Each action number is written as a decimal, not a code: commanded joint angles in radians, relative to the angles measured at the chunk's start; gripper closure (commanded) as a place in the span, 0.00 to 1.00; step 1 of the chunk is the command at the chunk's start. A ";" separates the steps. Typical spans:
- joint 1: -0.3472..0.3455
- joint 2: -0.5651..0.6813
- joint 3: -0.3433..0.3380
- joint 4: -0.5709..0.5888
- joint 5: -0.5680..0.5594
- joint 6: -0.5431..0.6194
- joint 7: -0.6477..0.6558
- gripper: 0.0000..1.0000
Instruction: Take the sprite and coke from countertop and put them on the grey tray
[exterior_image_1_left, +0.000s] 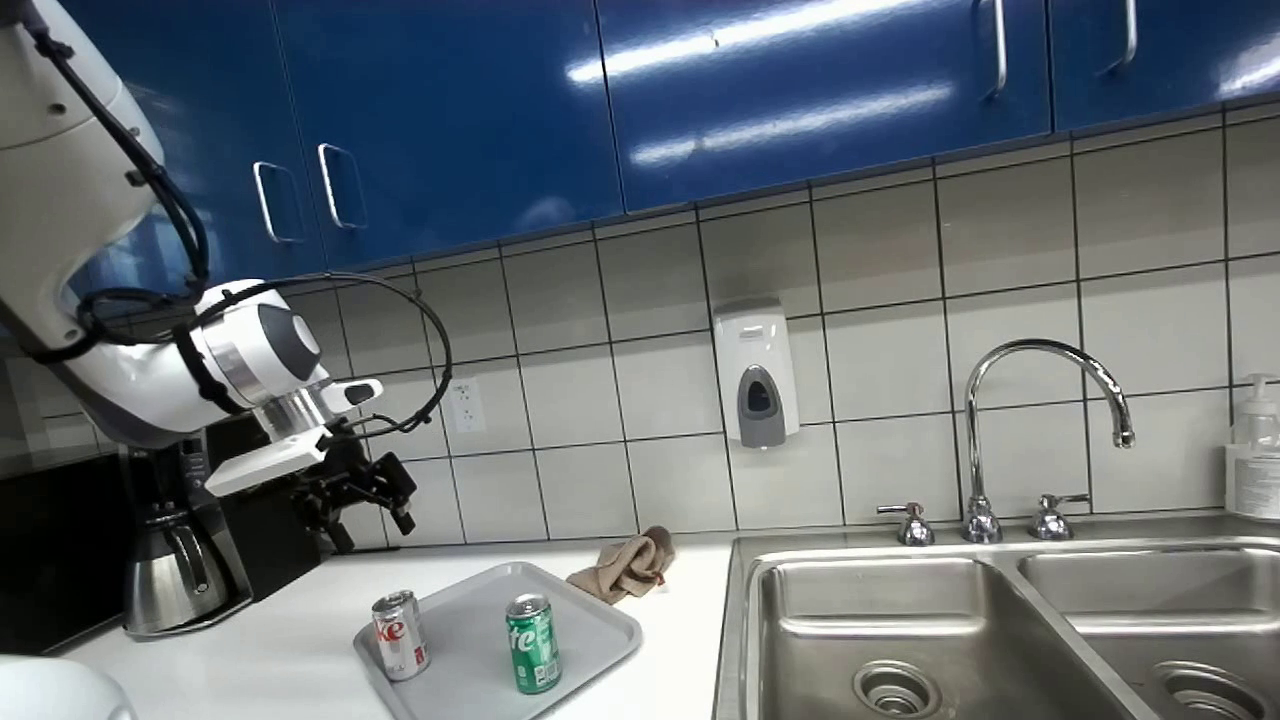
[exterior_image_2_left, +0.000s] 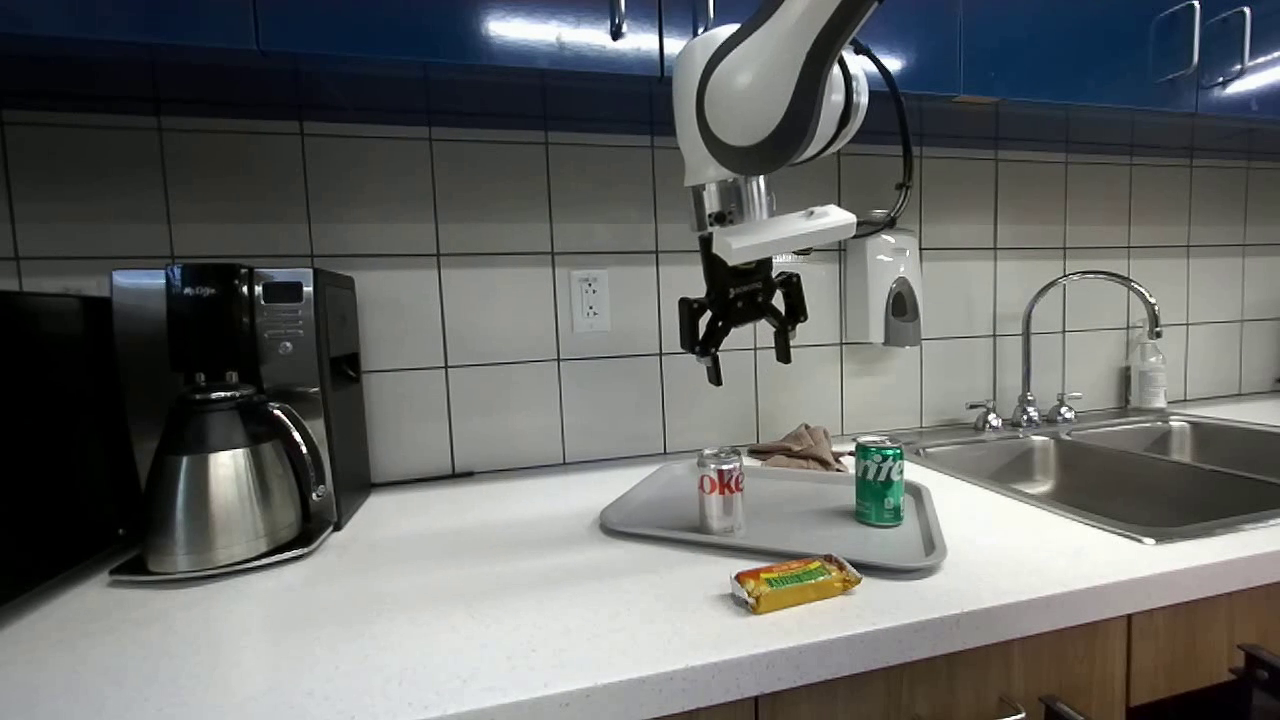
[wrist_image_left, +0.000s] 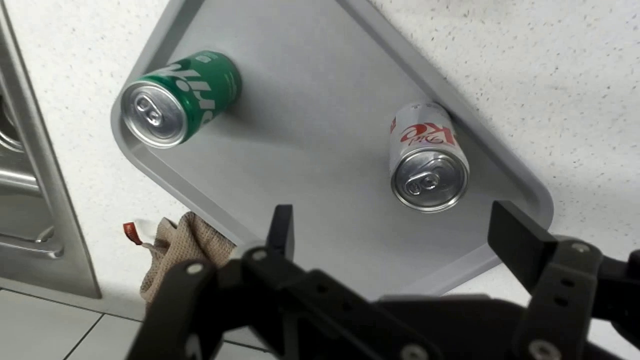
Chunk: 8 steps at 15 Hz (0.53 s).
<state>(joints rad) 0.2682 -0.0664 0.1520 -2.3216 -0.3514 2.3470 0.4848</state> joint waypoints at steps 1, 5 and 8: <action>-0.024 -0.119 0.053 -0.080 -0.009 -0.044 0.062 0.00; -0.031 -0.206 0.083 -0.136 0.028 -0.075 0.066 0.00; -0.043 -0.165 0.093 -0.111 0.027 -0.051 0.045 0.00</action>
